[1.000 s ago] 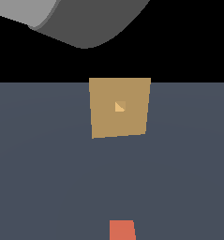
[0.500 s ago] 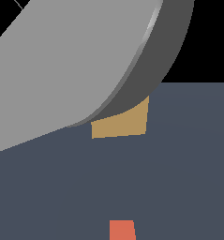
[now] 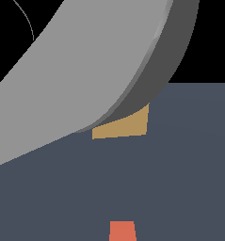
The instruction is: Insert the peg into the horizontal hole in a box.
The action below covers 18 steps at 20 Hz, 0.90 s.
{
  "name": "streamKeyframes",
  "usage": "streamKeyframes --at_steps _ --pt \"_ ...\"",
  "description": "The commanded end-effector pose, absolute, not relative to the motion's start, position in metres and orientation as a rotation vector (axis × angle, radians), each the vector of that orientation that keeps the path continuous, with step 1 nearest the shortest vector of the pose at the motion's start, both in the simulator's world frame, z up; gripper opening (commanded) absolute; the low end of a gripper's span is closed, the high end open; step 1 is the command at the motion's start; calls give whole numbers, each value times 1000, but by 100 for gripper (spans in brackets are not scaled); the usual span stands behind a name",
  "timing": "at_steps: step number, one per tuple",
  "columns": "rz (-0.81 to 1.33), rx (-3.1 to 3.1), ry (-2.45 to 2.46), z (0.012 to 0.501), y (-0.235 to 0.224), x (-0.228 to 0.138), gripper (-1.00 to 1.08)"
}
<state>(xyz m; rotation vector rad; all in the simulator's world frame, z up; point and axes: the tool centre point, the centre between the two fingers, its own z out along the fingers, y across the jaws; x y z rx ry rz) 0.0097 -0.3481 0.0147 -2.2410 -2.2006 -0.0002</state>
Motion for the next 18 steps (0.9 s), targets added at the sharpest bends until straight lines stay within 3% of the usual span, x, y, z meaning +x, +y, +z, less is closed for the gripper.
streamKeyframes --at_steps 1,10,18 --pt "0 -2241 -2201 15 -348 10 -100" --pt "0 -2231 -2211 19 -335 13 -100" --pt "0 -2184 -2257 40 -272 27 -100"
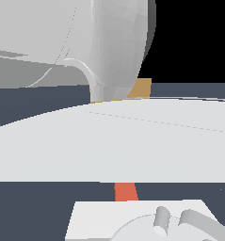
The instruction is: Insert the peg into the horizontal hole in a box.
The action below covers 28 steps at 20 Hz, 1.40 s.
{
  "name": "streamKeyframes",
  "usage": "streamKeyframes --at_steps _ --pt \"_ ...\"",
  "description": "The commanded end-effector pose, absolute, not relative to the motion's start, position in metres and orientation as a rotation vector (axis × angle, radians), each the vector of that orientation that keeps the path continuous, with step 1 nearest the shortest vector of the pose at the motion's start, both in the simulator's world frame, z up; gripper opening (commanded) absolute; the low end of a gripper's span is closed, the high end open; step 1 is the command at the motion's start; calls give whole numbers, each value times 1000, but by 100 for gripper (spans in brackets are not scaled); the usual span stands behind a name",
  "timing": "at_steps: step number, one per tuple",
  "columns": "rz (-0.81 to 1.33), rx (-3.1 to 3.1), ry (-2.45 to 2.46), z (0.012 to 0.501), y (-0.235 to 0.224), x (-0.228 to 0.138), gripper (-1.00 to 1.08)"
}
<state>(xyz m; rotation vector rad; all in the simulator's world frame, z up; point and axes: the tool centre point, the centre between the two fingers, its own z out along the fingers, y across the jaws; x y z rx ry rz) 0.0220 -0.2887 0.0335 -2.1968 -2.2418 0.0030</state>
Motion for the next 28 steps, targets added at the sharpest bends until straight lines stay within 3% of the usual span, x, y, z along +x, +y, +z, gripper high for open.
streamKeyframes --at_steps 1,15,20,28 --pt "0 -2175 -2266 44 -259 29 -100" --pt "1 -2044 -2387 103 -85 55 -100" --pt "1 -2022 -2405 113 -57 58 -100" --pt "1 -2016 -2408 113 -52 59 -100"
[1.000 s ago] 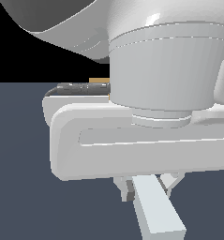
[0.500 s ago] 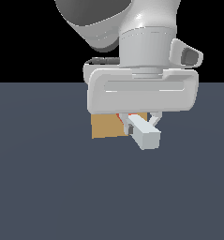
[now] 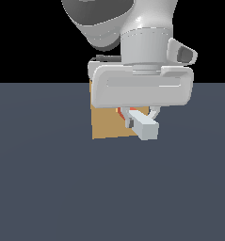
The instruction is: Insert the peg into the horizontal hole in a box.
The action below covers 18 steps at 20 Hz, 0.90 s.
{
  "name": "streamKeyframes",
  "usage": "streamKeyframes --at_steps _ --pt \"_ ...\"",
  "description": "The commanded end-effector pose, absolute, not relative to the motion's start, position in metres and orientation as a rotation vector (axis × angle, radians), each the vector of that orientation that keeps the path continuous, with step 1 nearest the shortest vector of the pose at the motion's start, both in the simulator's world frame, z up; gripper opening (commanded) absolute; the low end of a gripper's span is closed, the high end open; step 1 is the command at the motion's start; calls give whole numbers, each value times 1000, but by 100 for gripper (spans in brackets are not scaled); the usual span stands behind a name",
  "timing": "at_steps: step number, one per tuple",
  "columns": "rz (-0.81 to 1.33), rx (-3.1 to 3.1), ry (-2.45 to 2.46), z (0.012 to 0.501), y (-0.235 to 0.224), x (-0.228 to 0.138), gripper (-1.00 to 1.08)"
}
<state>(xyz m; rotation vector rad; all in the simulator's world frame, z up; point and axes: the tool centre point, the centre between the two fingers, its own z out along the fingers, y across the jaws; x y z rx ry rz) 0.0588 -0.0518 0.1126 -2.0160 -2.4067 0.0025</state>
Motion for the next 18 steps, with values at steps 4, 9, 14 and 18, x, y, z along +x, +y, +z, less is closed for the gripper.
streamKeyframes --at_steps 4,9,14,18 --pt "3 -2015 -2406 112 -51 59 -100" --pt "2 -2016 -2407 113 -36 55 -100" --pt "1 -2016 -2408 114 0 49 -100" --pt "0 -2017 -2408 114 33 43 -100"
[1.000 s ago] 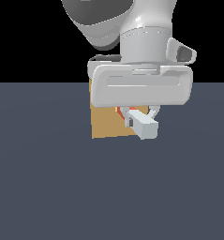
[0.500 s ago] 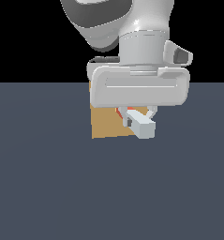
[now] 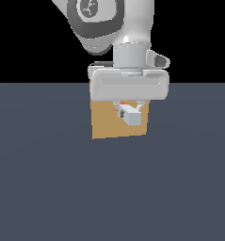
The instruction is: Insert the peg into the horizontal hole in a box.
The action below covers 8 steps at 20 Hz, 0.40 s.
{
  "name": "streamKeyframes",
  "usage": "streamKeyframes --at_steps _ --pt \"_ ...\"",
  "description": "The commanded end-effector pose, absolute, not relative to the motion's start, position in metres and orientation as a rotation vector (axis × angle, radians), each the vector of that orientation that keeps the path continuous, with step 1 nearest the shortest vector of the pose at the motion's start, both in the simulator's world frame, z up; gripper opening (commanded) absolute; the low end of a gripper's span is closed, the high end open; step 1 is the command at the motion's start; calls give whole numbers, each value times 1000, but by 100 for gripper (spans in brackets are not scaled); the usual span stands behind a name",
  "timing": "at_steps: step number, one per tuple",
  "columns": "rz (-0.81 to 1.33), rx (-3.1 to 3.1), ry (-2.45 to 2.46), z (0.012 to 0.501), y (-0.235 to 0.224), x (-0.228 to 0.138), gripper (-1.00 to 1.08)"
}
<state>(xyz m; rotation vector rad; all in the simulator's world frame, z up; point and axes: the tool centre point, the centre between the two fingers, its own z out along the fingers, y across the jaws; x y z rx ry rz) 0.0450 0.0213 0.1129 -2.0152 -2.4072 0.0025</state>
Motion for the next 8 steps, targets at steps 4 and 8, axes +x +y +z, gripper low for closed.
streamKeyframes --at_steps 4,8 --pt "-1 -2018 -2408 115 52 41 -100" --pt "-1 -2018 -2408 115 59 41 -100"
